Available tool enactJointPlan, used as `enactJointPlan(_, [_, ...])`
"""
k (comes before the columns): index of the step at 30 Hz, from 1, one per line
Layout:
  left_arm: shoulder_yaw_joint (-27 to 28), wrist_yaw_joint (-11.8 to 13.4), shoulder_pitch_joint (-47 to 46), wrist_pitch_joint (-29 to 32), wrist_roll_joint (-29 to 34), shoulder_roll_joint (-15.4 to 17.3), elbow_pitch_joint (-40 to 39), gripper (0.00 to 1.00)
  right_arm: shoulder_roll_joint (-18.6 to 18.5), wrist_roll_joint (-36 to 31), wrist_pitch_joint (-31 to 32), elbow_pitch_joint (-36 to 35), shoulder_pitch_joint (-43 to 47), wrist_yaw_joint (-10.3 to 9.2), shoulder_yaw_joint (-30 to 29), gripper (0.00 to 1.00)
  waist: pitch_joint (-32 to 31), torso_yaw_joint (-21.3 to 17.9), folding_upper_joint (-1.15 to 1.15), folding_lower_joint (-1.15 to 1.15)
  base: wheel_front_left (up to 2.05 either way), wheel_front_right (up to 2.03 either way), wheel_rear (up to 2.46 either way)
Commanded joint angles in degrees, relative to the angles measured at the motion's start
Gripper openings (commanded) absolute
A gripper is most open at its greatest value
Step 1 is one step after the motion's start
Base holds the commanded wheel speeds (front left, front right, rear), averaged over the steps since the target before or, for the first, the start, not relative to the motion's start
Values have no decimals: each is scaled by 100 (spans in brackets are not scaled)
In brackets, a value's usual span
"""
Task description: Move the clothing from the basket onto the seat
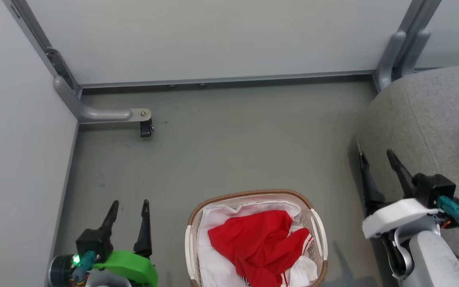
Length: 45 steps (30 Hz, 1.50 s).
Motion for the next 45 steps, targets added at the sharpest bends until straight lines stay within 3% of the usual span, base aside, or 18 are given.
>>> enactJointPlan(1, [-106, -31, -178, 6, -57, 6, 63, 100, 8, 42, -1, -98, -160, -6, 34, 100, 386, -209, 21, 0, 0, 0, 0])
enactJointPlan(12, [-1102, -87, -1462, 6, -96, 15, 1190, 100, 84, 253, -1, -846, -1309, -6, 321, 100, 1918, -1047, 21, 0, 0, 0, 0])
enactJointPlan(25, [-2581, -89, -3186, 62, -688, 248, 2977, 100, 112, 921, -1, -1579, -2263, -6, 551, 100, 3496, -1889, 21, 0, 0, 0, 0])
enactJointPlan(36, [-3607, -89, -3786, 654, -1470, 408, 3790, 100, 114, 1367, -1, -1721, -2657, -5, 712, 100, 4296, -2291, 21, 0, 0, 0, 0])
enactJointPlan(45, [-4007, -89, -4121, 953, -1689, 539, 4305, 100, 112, 1484, -1, -1811, -2697, -5, 752, 100, 4568, -2472, 21, 0, 0, 0, 0])
